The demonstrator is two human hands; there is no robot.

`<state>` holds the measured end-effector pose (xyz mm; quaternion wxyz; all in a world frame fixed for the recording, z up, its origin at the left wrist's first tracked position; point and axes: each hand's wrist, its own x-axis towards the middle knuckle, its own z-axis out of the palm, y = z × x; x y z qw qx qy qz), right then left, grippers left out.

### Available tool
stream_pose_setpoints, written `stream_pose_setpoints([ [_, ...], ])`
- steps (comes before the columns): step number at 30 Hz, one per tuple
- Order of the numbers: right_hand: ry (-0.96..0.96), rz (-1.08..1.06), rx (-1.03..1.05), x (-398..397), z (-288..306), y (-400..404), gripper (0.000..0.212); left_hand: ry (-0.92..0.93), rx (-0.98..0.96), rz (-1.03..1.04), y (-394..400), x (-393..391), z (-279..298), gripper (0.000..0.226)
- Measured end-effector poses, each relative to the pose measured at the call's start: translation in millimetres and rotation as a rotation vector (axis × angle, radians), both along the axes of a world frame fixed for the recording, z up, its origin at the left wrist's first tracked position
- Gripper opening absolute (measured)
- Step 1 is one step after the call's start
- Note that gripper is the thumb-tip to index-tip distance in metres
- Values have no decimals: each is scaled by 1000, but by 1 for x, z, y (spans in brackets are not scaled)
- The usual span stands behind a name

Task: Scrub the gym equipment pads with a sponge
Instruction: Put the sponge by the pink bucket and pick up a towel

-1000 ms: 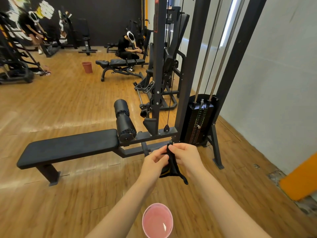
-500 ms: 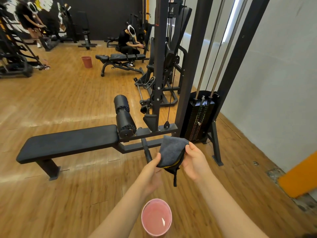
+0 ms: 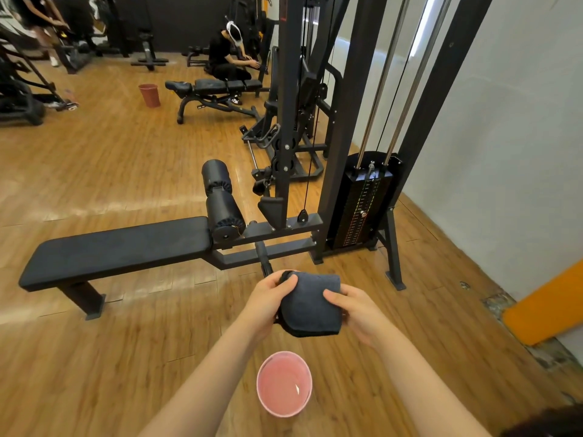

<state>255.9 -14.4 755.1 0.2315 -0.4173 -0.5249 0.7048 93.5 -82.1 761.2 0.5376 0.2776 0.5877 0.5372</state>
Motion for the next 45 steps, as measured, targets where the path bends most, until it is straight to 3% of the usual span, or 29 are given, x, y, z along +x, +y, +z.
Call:
stream_pose_setpoints([
  [7, -6, -46, 166, -1, 2, 2, 17, 55, 51, -130, -2, -12, -1, 17],
  [11, -32, -112, 239, -4, 7, 2, 14, 127, 39, -85, -3, -18, -4, 12],
  [20, -85, -199, 300, -12, 6, 0, 13, -360, 145, 251, -2, 3, 7, 14],
  [25, -26, -274, 176, -8, 2, -4, 13, -191, 105, 284, -5, 3, 7, 14],
  [28, 22, -176, 101, -6, 2, -5, 16, -98, 96, 278, -5, 0, 7, 16],
  [31, -45, -91, 151, -5, 6, -1, 16, -5, 91, 214, -6, -4, 5, 16],
  [33, -78, -135, 190, -7, 7, 2, 12, -25, 102, 219, -8, -8, -1, 15],
  [36, -64, -222, 175, -9, 5, 10, 10, -194, 150, 266, -10, -15, -13, 12],
  [39, -59, -161, 164, -11, -7, 17, 10, -224, 117, 150, -6, -19, -30, 37],
  [40, -76, -114, 164, -13, -13, 20, 11, -160, 77, 81, -2, -20, -37, 41],
  [42, -111, -53, 159, -21, -29, 27, 11, 20, 44, -2, 8, -23, -52, 28],
  [45, -160, -106, 141, -30, -71, 42, 13, 157, -7, 13, 22, -30, -90, 14],
])
